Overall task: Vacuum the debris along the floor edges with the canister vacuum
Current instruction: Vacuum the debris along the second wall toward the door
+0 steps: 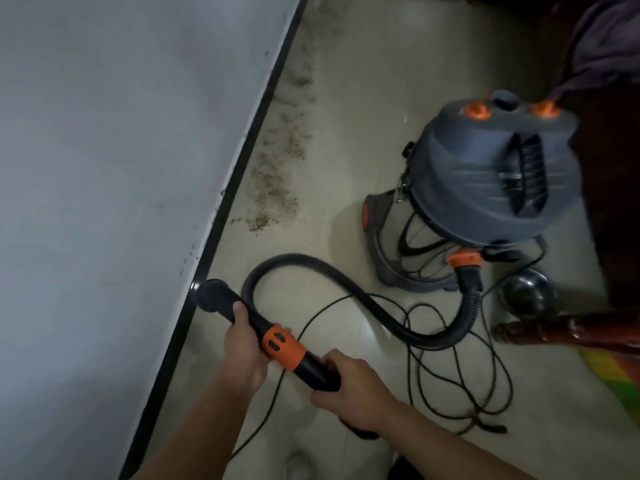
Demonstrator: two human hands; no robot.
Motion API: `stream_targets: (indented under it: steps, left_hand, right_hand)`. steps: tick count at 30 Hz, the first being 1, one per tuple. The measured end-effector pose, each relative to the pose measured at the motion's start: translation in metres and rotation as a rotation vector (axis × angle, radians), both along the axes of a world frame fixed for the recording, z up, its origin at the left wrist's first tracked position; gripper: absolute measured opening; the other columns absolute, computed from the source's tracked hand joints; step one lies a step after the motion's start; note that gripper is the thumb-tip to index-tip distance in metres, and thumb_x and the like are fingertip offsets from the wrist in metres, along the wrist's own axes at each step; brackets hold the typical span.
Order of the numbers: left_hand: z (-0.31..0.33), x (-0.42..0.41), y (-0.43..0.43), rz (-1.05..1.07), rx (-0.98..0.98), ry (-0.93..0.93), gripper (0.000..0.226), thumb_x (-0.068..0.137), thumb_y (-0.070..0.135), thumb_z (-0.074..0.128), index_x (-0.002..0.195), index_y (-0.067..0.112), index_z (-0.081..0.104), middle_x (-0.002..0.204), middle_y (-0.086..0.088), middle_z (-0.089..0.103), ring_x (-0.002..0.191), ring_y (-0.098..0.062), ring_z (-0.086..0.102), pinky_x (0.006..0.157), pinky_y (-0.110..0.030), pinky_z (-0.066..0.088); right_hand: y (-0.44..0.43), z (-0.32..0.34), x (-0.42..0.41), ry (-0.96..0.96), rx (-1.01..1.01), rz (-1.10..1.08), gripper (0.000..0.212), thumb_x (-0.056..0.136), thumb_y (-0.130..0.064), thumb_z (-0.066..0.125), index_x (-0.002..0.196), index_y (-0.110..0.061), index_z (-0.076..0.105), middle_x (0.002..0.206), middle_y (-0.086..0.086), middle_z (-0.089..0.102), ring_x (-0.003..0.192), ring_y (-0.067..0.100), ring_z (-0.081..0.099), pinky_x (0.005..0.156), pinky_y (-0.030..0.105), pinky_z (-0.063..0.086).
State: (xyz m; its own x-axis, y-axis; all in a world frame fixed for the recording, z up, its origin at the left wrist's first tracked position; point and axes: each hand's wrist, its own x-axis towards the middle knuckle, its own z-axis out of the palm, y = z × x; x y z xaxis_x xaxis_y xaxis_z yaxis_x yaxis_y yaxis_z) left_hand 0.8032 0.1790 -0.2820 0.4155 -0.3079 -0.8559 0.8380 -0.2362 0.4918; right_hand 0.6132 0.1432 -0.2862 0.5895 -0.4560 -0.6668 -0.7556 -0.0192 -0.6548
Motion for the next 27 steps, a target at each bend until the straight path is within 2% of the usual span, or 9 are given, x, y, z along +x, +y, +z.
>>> stream_targets:
  steps: [3, 5, 9, 12, 15, 17, 21, 24, 27]
  left_hand:
    - [0.047, -0.004, -0.025, -0.021, 0.01, -0.083, 0.065, 0.092, 0.063, 0.045, 0.126, 0.008, 0.048, 0.072, -0.014, 0.053, 0.053, -0.025, 0.055, 0.057, -0.037, 0.054]
    - [0.074, -0.006, -0.045, -0.121, -0.001, -0.166, 0.062, 0.09, 0.063, 0.048, 0.115, 0.007, 0.053, 0.059, -0.01, 0.051, 0.042, -0.022, 0.051, 0.053, -0.035, 0.053]
    - [0.115, -0.029, -0.099, -0.4, -0.032, -0.359, 0.044, 0.087, 0.048, 0.064, 0.092, 0.006, 0.052, 0.058, -0.014, 0.051, 0.04, -0.024, 0.049, 0.049, -0.036, 0.049]
    - [0.122, -0.058, -0.142, -0.541, -0.044, -0.463, 0.032, 0.085, 0.029, 0.072, 0.083, 0.006, 0.05, 0.053, -0.013, 0.048, 0.037, -0.023, 0.046, 0.041, -0.031, 0.045]
    - [0.116, -0.081, -0.187, -0.606, -0.016, -0.472, 0.031, 0.085, 0.025, 0.072, 0.078, 0.007, 0.048, 0.053, -0.013, 0.046, 0.036, -0.023, 0.044, 0.038, -0.029, 0.044]
    - [0.109, -0.092, -0.222, -0.598, 0.017, -0.472, 0.032, 0.085, 0.026, 0.073, 0.076, 0.007, 0.048, 0.054, -0.013, 0.046, 0.038, -0.024, 0.045, 0.037, -0.029, 0.044]
    - [0.096, -0.112, -0.301, -0.541, 0.066, -0.51, 0.03, 0.084, 0.029, 0.073, 0.081, 0.007, 0.053, 0.059, -0.01, 0.051, 0.04, -0.025, 0.047, 0.037, -0.027, 0.043]
    - [0.09, -0.123, -0.358, -0.524, 0.073, -0.536, 0.03, 0.082, 0.033, 0.076, 0.082, 0.012, 0.055, 0.063, -0.006, 0.058, 0.041, -0.024, 0.051, 0.042, -0.029, 0.049]
    - [0.087, -0.13, -0.408, -0.56, 0.092, -0.521, 0.032, 0.081, 0.034, 0.077, 0.088, 0.013, 0.054, 0.07, -0.005, 0.062, 0.043, -0.02, 0.058, 0.047, -0.029, 0.053]
  right_hand:
    - [-0.031, 0.043, -0.035, 0.068, -0.049, -0.145, 0.058, 0.063, -0.071, 0.07, 0.103, -0.032, 0.057, 0.097, -0.013, 0.063, 0.088, 0.001, 0.061, 0.07, 0.018, 0.044]
    - [-0.063, 0.065, -0.064, 0.118, -0.184, -0.298, 0.043, 0.075, -0.059, 0.072, 0.099, -0.027, 0.057, 0.094, -0.009, 0.064, 0.089, 0.011, 0.063, 0.073, 0.024, 0.047]
    - [-0.148, 0.092, -0.115, 0.322, -0.507, -0.503, 0.03, 0.087, -0.041, 0.067, 0.104, -0.019, 0.057, 0.1, 0.002, 0.065, 0.097, 0.027, 0.064, 0.079, 0.033, 0.05]
    - [-0.213, 0.101, -0.142, 0.356, -0.651, -0.643, 0.04, 0.088, -0.041, 0.065, 0.118, -0.016, 0.054, 0.115, 0.009, 0.061, 0.107, 0.03, 0.058, 0.082, 0.038, 0.049]
    - [-0.278, 0.101, -0.153, 0.328, -0.803, -0.732, 0.053, 0.089, -0.037, 0.063, 0.132, -0.01, 0.046, 0.13, 0.017, 0.05, 0.122, 0.035, 0.044, 0.095, 0.045, 0.043]
    - [-0.324, 0.1, -0.147, 0.291, -0.79, -0.758, 0.063, 0.089, -0.045, 0.062, 0.137, -0.01, 0.042, 0.134, 0.017, 0.048, 0.124, 0.036, 0.043, 0.098, 0.047, 0.041]
    - [-0.383, 0.077, -0.128, 0.288, -0.591, -0.73, 0.06, 0.088, -0.055, 0.059, 0.126, -0.011, 0.045, 0.121, 0.021, 0.061, 0.111, 0.042, 0.057, 0.084, 0.045, 0.046]
    - [-0.395, 0.056, -0.127, 0.28, -0.676, -0.758, 0.044, 0.087, -0.049, 0.059, 0.106, -0.012, 0.044, 0.101, 0.021, 0.065, 0.094, 0.042, 0.061, 0.066, 0.038, 0.038]
    - [-0.419, 0.051, -0.127, 0.236, -0.686, -0.759, 0.039, 0.085, -0.048, 0.059, 0.095, -0.017, 0.037, 0.091, 0.017, 0.065, 0.087, 0.041, 0.061, 0.064, 0.036, 0.036]
